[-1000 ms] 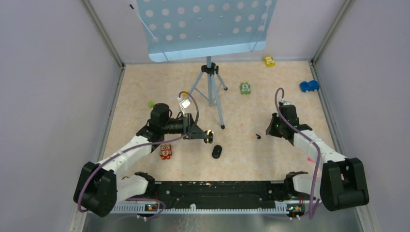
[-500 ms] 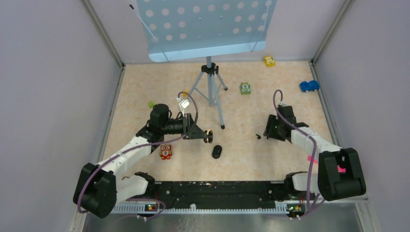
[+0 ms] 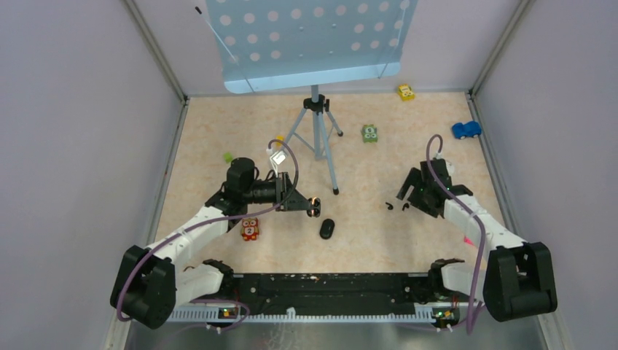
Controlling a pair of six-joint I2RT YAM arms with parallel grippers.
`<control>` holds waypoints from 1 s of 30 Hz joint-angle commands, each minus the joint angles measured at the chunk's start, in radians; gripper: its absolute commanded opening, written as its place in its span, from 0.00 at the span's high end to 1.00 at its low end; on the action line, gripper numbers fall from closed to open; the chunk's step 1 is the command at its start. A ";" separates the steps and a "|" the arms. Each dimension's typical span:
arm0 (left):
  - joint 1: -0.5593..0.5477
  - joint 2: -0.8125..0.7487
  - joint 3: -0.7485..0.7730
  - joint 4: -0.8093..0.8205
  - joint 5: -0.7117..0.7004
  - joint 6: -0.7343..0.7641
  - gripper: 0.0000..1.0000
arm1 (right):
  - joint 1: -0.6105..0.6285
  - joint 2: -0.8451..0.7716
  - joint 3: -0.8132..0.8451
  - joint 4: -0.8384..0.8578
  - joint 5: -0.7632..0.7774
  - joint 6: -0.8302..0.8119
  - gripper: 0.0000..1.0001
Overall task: Insert the wireless bluetooth earbuds into the charging case
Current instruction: Place the right earbud at the center of the board, then adjust the right earbud at the center of the board.
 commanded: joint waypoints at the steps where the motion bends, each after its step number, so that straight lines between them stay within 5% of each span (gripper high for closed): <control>1: 0.001 0.000 -0.003 0.059 0.015 -0.008 1.00 | 0.017 -0.059 0.030 -0.050 0.060 0.109 0.22; 9: 0.001 0.012 -0.006 0.076 0.027 -0.009 1.00 | 0.035 -0.007 0.058 -0.079 0.150 0.170 0.45; 18: 0.002 0.026 -0.003 0.064 0.029 0.008 1.00 | 0.049 0.091 0.072 -0.029 0.111 0.143 0.59; 30: 0.001 0.050 0.005 0.050 0.034 0.029 1.00 | 0.097 0.190 0.079 -0.004 0.141 0.161 0.66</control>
